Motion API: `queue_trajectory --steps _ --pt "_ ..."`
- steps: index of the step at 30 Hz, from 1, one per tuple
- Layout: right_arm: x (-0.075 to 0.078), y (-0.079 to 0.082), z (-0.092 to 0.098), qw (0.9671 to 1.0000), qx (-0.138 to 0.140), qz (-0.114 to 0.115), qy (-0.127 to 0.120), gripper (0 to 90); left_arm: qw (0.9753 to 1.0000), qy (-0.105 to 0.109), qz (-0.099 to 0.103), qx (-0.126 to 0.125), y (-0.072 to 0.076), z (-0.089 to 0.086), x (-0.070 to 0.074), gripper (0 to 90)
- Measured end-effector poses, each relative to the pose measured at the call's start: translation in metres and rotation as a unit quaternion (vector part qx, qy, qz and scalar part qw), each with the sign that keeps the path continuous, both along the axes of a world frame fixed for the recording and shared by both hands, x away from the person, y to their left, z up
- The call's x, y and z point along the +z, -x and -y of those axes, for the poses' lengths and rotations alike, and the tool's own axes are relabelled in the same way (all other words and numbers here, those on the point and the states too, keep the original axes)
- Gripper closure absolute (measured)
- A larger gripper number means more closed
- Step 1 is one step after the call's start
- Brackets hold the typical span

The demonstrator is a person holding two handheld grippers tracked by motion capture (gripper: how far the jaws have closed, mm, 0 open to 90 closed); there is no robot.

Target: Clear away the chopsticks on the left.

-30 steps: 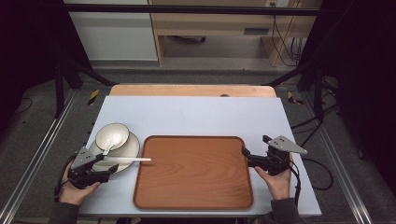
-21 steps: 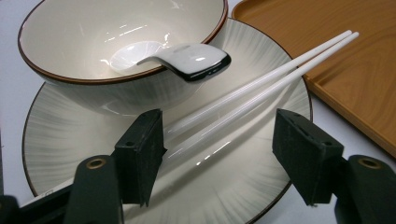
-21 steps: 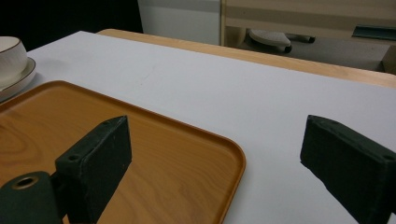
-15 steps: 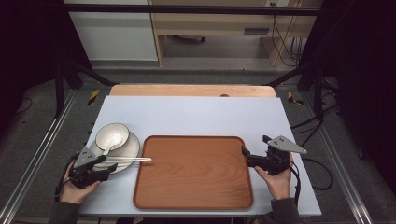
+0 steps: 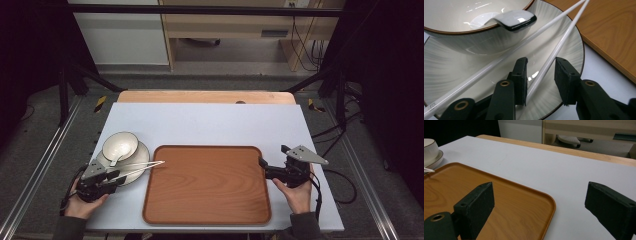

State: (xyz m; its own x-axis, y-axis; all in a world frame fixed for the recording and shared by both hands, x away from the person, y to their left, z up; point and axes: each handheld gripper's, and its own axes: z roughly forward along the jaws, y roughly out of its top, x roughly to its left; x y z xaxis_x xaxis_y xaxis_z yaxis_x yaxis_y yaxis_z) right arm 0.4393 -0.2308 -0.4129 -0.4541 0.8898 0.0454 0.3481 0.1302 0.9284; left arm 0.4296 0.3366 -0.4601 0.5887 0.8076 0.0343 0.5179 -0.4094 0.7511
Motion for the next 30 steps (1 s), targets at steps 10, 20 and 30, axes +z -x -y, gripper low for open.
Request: queue_trajectory --steps 10,20,30 --pt "0.000 0.000 0.001 1.0000 0.000 -0.002 0.000 8.7 1.0000 0.005 -0.006 -0.001 0.002 0.003 0.001 72.6" --pt "0.000 0.000 0.000 1.0000 0.000 -0.002 0.000 8.6 0.9998 0.012 -0.009 0.008 0.003 0.008 0.001 81.7" --pt "0.000 0.000 0.000 1.0000 0.000 -0.001 0.000 8.4 0.9997 0.009 -0.016 0.014 0.002 0.015 0.003 80.2"
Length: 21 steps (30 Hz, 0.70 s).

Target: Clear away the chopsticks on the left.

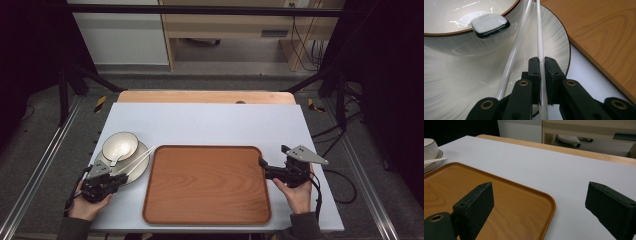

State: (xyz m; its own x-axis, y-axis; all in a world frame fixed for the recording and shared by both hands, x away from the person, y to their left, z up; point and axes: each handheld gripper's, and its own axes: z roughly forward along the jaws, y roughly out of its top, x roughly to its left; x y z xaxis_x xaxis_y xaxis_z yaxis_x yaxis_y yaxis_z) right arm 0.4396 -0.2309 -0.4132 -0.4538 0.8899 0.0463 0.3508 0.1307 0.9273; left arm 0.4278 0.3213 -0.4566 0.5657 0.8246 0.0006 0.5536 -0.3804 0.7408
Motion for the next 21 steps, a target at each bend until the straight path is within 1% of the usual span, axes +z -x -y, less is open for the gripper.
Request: queue_trajectory --steps 1,2,4,5,6,9,11,14,15,16,18,20,21 --pt "0.000 0.000 0.000 1.0000 0.000 0.000 0.000 8.4 1.0000 0.005 0.000 0.004 -0.001 0.001 0.000 77.9" --pt "0.000 0.000 0.000 1.0000 0.000 -0.001 0.000 8.3 1.0000 0.006 -0.001 0.004 -0.001 0.002 0.000 76.9" --pt "0.000 0.000 0.000 1.0000 0.000 -0.001 0.002 8.3 1.0000 0.001 -0.005 0.004 -0.002 0.004 0.000 76.2" --pt "0.000 0.000 0.000 1.0000 0.000 -0.001 0.002 8.3 0.9999 0.004 -0.006 0.008 -0.003 0.005 -0.001 76.7" --pt "0.000 0.000 0.000 1.0000 0.000 -0.001 0.002 8.4 0.9999 0.001 -0.007 0.009 -0.003 0.006 -0.001 77.7" --pt "0.000 0.000 0.000 1.0000 0.000 -0.001 0.002 8.3 0.9999 0.004 -0.008 0.010 -0.003 0.006 0.000 83.2" --pt "0.000 0.000 0.000 1.0000 0.000 -0.001 0.002 8.3 0.9999 0.005 -0.009 0.011 -0.002 0.006 0.001 83.8" --pt "0.000 0.000 0.000 1.0000 -0.001 -0.001 0.002 8.1 0.9999 0.005 -0.007 0.009 0.000 0.009 0.004 83.9" --pt "0.000 0.000 0.000 1.0000 -0.001 -0.001 0.001 8.0 0.9999 0.007 -0.003 0.010 0.001 0.011 0.006 84.0" --pt "0.000 0.000 0.000 1.0000 -0.001 -0.001 0.001 8.0 0.9999 0.007 -0.003 0.010 0.001 0.011 0.006 84.0" --pt "0.000 0.000 0.000 1.0000 -0.002 0.000 0.001 7.7 0.9998 0.015 0.007 0.012 0.004 0.013 0.011 84.1" --pt "0.000 0.000 0.001 1.0000 -0.002 0.000 0.000 7.6 0.9997 0.016 0.010 0.013 0.005 0.013 0.013 84.1" --pt "0.001 0.000 0.001 1.0000 -0.003 0.001 -0.001 7.4 0.9996 0.019 0.012 0.016 0.006 0.014 0.015 84.1"
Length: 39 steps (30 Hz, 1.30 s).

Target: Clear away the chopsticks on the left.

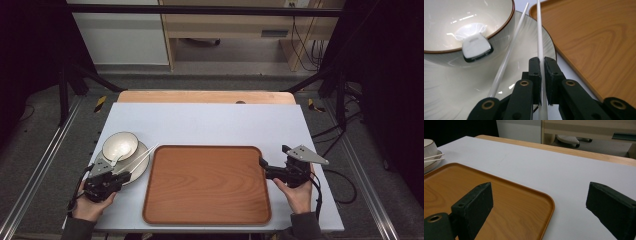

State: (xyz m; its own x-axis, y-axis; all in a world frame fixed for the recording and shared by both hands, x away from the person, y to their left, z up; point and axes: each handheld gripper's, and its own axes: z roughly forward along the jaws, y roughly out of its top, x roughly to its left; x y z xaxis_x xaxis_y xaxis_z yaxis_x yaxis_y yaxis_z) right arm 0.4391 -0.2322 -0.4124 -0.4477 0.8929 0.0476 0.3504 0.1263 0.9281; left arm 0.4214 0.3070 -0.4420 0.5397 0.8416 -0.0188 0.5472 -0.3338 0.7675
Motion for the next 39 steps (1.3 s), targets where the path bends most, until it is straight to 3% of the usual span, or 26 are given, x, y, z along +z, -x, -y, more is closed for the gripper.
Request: queue_trajectory --steps 10,15,23,32,39 --pt "0.002 0.001 0.003 1.0000 -0.008 0.005 -0.001 6.5 0.9988 0.034 0.030 0.019 0.014 0.025 0.017 84.1" --pt "0.001 0.001 0.002 0.9999 -0.009 0.005 0.004 6.4 0.9976 0.041 0.044 0.033 0.021 0.045 0.019 84.1" --pt "0.001 0.002 0.002 0.9999 -0.013 0.007 0.004 6.3 0.9962 0.053 0.043 0.054 0.024 0.058 0.021 84.1" --pt "0.002 0.003 0.000 0.9999 -0.011 0.006 0.002 6.2 0.9915 0.068 0.061 0.093 0.022 0.078 0.036 84.1" --pt "0.003 0.004 0.001 0.9999 -0.012 0.008 0.003 6.6 0.9901 0.070 0.061 0.105 0.018 0.091 0.037 84.1"
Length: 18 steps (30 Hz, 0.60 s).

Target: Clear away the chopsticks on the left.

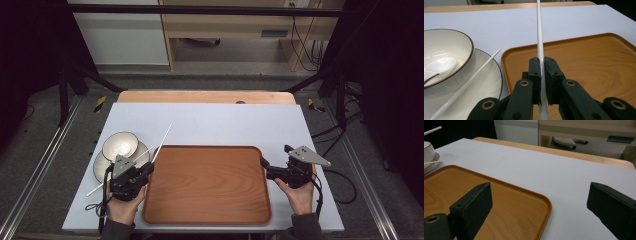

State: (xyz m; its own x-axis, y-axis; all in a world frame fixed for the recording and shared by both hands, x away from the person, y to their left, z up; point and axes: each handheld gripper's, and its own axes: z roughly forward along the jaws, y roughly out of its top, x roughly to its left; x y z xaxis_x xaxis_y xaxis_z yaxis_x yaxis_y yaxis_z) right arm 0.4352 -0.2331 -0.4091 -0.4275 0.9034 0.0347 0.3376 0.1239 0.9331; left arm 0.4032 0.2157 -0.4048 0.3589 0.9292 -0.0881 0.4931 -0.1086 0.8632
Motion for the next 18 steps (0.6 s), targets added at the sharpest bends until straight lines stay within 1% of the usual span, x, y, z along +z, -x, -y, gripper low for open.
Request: queue_trajectory --steps 2,3,5,7,8,9,10,11,12,14,15,16,17,18 --pt "0.000 0.000 0.000 1.0000 0.000 0.000 0.000 6.6 1.0000 0.005 -0.001 0.007 0.000 0.002 0.000 84.1" --pt "0.000 0.000 0.000 1.0000 0.000 0.000 -0.001 6.6 0.9999 0.005 -0.001 0.016 0.000 0.003 0.000 84.1" --pt "0.000 0.000 0.000 1.0000 -0.001 -0.002 -0.001 6.6 0.9998 0.007 0.000 0.019 0.000 0.004 0.000 84.1" --pt "0.000 0.000 0.000 1.0000 -0.001 -0.002 -0.002 6.7 0.9996 0.009 0.002 0.028 0.001 0.005 -0.001 84.1" --pt "0.000 0.000 0.000 1.0000 -0.003 -0.004 -0.001 6.7 0.9992 0.021 0.002 0.035 0.003 0.005 -0.004 84.1" --pt "0.000 0.000 0.000 1.0000 -0.003 -0.004 -0.001 6.7 0.9992 0.021 0.002 0.035 0.003 0.005 -0.004 84.1" --pt "-0.001 0.000 0.000 1.0000 -0.003 -0.002 0.001 6.9 0.9985 0.029 0.004 0.045 0.005 0.005 -0.007 84.1" --pt "-0.001 0.000 0.000 1.0000 -0.003 -0.002 0.001 6.9 0.9985 0.029 0.004 0.045 0.005 0.005 -0.007 84.1" --pt "-0.001 -0.001 -0.001 1.0000 -0.003 -0.004 0.000 6.8 0.9982 0.034 0.001 0.049 0.007 0.003 -0.008 84.1" --pt "-0.001 -0.001 -0.001 1.0000 -0.003 -0.003 0.002 6.9 0.9972 0.043 0.005 0.062 0.011 0.002 -0.011 84.1" --pt "-0.002 -0.001 -0.001 1.0000 -0.003 -0.006 0.002 6.9 0.9962 0.047 0.008 0.073 0.015 0.002 -0.014 84.1" --pt "-0.002 -0.001 -0.001 1.0000 -0.004 -0.007 0.000 6.9 0.9962 0.047 0.008 0.073 0.015 0.002 -0.014 84.1" --pt "-0.002 -0.001 -0.001 1.0000 -0.003 -0.007 0.002 6.9 0.9953 0.053 0.010 0.080 0.018 0.002 -0.018 84.1" --pt "-0.002 -0.001 -0.001 1.0000 -0.005 -0.008 0.000 6.9 0.9951 0.054 0.009 0.082 0.019 0.003 -0.020 84.1"
